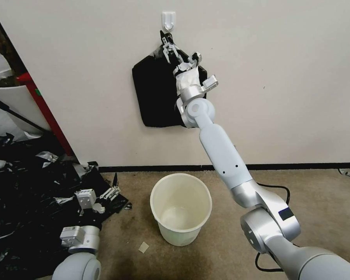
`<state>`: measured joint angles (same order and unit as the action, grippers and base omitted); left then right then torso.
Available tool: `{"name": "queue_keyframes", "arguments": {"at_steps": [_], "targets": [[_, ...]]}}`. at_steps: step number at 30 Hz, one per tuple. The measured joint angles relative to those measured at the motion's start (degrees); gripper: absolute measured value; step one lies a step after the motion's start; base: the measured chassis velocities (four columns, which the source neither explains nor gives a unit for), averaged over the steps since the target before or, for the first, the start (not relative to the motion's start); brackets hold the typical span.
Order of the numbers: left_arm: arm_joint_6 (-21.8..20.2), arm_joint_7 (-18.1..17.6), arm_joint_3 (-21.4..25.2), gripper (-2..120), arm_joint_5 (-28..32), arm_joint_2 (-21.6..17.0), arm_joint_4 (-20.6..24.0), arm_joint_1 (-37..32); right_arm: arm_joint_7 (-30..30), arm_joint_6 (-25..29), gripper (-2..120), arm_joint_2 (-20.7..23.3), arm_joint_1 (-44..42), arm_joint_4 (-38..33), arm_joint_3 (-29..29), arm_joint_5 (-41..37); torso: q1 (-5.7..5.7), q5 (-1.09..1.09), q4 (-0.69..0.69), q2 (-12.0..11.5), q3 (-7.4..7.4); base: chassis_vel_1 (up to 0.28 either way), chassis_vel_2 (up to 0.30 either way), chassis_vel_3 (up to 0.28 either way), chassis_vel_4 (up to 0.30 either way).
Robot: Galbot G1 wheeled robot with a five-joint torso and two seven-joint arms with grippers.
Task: Place a trash bag onto the trash bin.
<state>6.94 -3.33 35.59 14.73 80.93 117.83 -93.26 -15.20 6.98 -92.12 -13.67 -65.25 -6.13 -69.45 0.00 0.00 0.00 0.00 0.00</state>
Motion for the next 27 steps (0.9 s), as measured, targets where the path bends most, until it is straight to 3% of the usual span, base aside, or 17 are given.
{"name": "queue_keyframes", "arguments": {"at_steps": [13, 20, 27], "targets": [[0.08, -0.06, 0.03, 100, -0.25, -0.11, -0.34, 0.04, -1.70, 1.39, 1, -0.08, 0.12, 1.77, -0.46, 1.75, 0.00, 0.00, 0.00, 0.00, 0.00, 0.000, 0.000, 0.000, 0.000], [0.14, -0.07, -0.08, 100, -0.28, -0.27, -0.98, 0.27, -4.34, 2.20, 0, 0.37, -1.35, 0.90, -0.41, 1.89, 0.00, 0.00, 0.00, 0.00, 0.00, 0.000, 0.000, 0.000, 0.000], [0.17, -0.09, -0.15, 100, -0.24, -0.57, -1.52, 0.84, -10.62, 4.11, 0, 1.05, -4.52, -1.32, -0.86, 1.67, 0.00, 0.00, 0.00, 0.00, 0.00, 0.000, 0.000, 0.000, 0.000]]}}
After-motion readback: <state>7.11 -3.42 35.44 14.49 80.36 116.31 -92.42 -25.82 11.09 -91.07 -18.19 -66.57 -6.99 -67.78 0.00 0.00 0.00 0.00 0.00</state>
